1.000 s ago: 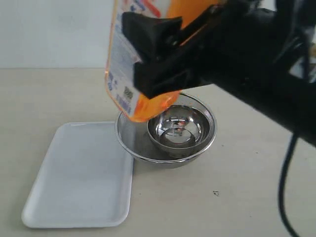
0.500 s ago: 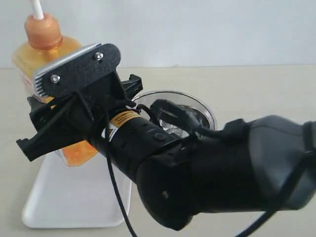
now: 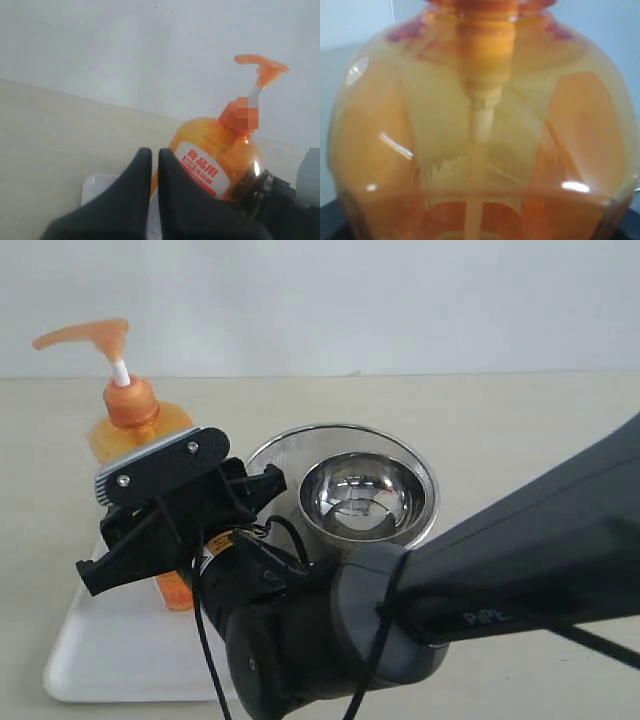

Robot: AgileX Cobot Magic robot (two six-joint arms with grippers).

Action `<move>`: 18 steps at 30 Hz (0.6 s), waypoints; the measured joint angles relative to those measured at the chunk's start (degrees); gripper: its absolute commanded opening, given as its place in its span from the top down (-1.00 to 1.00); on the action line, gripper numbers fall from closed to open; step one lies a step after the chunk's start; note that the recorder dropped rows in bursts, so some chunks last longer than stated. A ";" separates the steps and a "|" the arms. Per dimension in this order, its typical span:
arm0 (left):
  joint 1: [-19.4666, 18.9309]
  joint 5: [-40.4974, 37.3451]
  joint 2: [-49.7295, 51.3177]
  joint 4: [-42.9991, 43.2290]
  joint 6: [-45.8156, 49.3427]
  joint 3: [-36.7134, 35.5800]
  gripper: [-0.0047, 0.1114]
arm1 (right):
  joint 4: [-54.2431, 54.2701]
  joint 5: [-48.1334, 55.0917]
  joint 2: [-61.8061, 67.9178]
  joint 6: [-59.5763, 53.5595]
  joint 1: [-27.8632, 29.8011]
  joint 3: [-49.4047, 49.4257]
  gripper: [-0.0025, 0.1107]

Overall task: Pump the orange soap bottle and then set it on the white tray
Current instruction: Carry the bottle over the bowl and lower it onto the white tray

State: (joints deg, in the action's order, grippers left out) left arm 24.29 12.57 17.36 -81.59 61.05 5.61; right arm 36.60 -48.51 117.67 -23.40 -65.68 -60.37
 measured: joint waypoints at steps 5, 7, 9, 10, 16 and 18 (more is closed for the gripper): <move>0.00 -0.11 0.00 0.00 0.00 0.00 0.84 | 0.00 -1.11 0.49 0.23 0.00 0.00 0.96; 0.00 -0.22 0.00 0.00 0.00 0.00 0.84 | 0.00 -1.33 0.59 0.23 0.00 0.00 0.95; 0.00 -0.35 0.00 0.00 0.00 0.00 0.84 | 0.00 -1.33 0.59 0.23 0.00 0.00 0.87; 0.00 -0.46 0.00 0.00 0.00 0.00 0.84 | 0.00 -1.33 0.59 0.37 0.00 0.00 0.79; 0.00 -1.13 0.00 -0.08 0.00 0.00 0.84 | 0.00 -1.47 0.59 1.26 0.00 0.00 -0.28; 0.00 -1.13 0.00 -0.08 0.00 0.00 0.84 | 0.00 -1.47 0.59 1.83 0.00 0.00 -0.58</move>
State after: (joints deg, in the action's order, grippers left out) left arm 24.29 11.43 17.36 -81.67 61.05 5.61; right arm 36.60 -49.98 118.25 -21.57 -65.68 -60.37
